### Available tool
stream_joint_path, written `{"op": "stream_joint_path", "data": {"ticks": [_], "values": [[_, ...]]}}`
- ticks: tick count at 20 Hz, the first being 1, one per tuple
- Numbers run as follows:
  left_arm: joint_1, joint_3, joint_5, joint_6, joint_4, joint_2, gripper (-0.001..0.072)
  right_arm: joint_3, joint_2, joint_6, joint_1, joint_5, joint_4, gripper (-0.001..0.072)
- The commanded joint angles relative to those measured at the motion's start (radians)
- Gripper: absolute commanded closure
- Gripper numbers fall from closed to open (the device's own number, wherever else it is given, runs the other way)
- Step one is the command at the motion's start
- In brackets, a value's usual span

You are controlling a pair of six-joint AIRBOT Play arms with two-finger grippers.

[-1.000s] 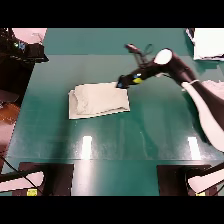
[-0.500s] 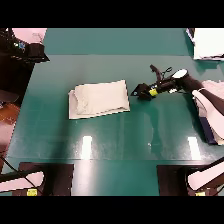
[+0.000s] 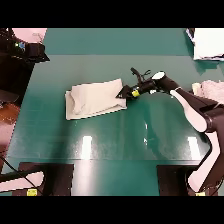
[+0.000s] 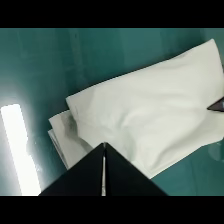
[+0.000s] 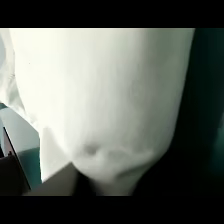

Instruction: Fold the shirts.

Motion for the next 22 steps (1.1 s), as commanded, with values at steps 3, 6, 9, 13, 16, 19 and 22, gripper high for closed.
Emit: {"op": "stream_joint_path", "data": {"ticks": [3,6,9,13,16,19,22], "values": [[-0.001,0.001,-0.03,0.0,-0.003,0.0,0.0682,0.107,-0.016,-0.018,0.021,0.018,-0.021,0.0697],[-0.019,0.001,-0.045,0.0,-0.005,0.0,0.0682,0.107,0.095,0.051,-0.061,0.016,-0.153,0.0698],[-0.077,0.001,-0.041,0.0,-0.004,0.0,0.0682,0.106,0.241,0.13,-0.211,0.027,-0.306,0.0698],[-0.187,0.001,0.023,0.0,-0.005,0.0,0.0682,0.106,0.423,0.223,-0.454,0.024,-0.486,0.0698],[-0.256,0.001,0.09,0.0,-0.004,0.0,0.0682,0.106,0.495,0.237,-0.635,0.024,-0.529,0.0698],[-0.314,0.001,0.123,0.0,-0.004,0.0,0.0682,0.106,0.512,0.237,-0.784,0.006,-0.518,0.0698],[-0.344,0.001,0.122,0.0,-0.005,-0.002,0.0682,0.109,0.512,0.237,-0.868,-0.012,-0.509,0.0699]]}}
